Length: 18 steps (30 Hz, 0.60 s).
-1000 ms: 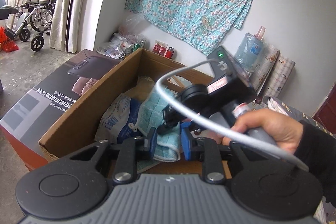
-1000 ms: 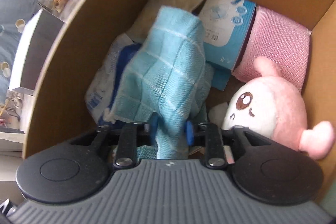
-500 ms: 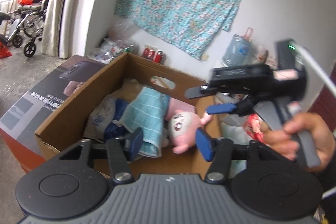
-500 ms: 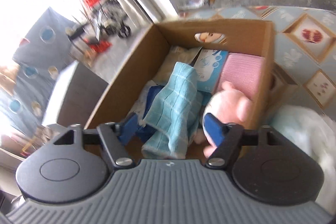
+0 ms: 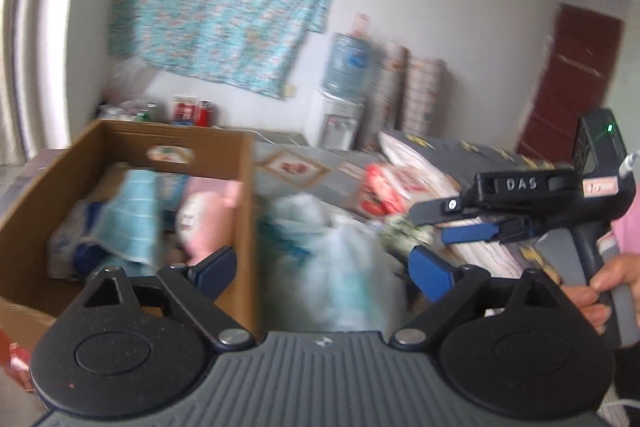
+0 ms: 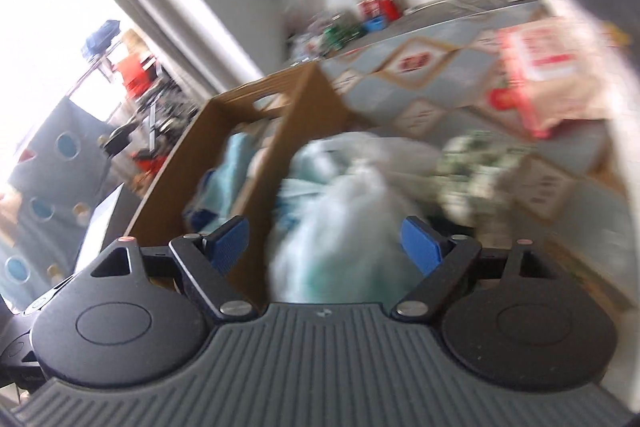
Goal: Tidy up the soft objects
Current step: 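Move the left gripper to the green scrunchie on the pile and grasp it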
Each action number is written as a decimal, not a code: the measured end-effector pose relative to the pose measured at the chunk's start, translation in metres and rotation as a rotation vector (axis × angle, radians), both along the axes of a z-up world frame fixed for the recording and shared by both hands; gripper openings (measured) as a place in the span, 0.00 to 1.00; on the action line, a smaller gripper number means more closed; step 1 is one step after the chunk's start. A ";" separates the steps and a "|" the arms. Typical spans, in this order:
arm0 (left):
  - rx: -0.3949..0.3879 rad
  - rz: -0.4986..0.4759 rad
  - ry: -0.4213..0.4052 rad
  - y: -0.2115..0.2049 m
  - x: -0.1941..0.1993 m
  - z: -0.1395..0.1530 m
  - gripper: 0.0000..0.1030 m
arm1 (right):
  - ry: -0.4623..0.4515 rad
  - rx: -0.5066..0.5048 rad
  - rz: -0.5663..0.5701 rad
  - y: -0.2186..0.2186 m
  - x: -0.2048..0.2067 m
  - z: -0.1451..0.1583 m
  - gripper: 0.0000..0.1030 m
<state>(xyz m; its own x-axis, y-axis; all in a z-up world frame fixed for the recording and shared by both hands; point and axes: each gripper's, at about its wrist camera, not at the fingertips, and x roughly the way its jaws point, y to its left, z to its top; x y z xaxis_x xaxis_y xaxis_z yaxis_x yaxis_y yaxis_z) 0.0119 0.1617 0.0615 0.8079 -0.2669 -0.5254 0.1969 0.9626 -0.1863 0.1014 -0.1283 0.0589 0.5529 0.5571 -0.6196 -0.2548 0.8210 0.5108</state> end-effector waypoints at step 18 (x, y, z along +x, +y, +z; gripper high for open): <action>0.133 -0.129 0.007 -0.117 0.062 -0.041 0.77 | -0.004 -0.062 -0.089 -0.086 0.005 -0.032 0.81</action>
